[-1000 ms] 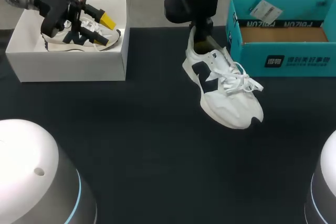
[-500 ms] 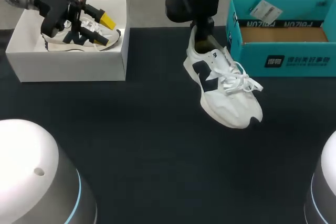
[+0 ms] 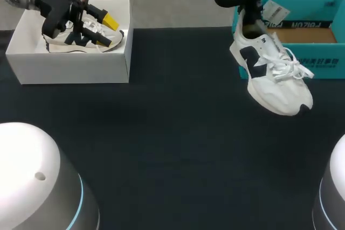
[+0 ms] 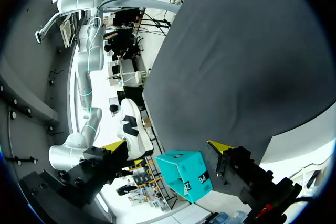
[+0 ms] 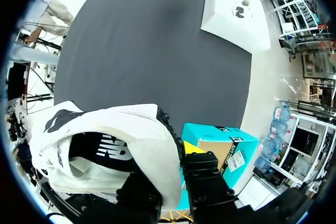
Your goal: Take the shoe out of the shoebox, open the shoe tongue, remove and reinsert the insole, then place the shoe into the shoebox
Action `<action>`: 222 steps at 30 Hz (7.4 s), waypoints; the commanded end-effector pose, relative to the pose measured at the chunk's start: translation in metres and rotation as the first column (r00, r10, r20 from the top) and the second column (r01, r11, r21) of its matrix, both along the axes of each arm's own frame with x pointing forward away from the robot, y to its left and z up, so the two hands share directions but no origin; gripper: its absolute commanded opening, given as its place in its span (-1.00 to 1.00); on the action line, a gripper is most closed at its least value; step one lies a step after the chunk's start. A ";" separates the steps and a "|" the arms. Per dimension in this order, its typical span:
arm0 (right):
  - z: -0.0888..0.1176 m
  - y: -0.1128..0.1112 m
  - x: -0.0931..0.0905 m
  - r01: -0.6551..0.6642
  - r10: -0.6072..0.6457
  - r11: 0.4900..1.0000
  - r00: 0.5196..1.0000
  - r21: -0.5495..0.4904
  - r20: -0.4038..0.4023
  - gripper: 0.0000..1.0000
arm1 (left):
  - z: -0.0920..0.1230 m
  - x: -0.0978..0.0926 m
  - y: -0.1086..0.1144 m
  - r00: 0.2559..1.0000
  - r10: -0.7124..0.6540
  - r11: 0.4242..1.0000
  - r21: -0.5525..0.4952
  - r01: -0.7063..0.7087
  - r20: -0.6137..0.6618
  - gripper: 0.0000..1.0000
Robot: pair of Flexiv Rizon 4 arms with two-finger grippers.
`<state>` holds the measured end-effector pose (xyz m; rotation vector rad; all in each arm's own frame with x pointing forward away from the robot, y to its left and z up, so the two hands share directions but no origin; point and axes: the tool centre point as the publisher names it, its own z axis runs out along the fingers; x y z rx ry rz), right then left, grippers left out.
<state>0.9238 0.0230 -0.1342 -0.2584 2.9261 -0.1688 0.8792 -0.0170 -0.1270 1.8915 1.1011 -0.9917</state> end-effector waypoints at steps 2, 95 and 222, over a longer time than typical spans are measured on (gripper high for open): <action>0.001 -0.049 0.008 0.002 -0.002 1.000 1.000 0.002 0.001 -1.00 | 0.000 0.000 0.000 1.000 0.000 1.000 0.002 0.000 0.002 1.00; -0.005 -0.319 0.157 0.235 -0.235 0.971 0.972 -0.041 0.021 -1.00 | 0.000 0.000 0.000 1.000 0.000 1.000 0.002 0.000 0.002 1.00; -0.204 -0.380 0.159 0.900 -0.931 -0.355 -0.365 0.253 -0.011 -1.00 | 0.000 0.000 0.000 1.000 0.000 1.000 0.002 0.000 0.002 1.00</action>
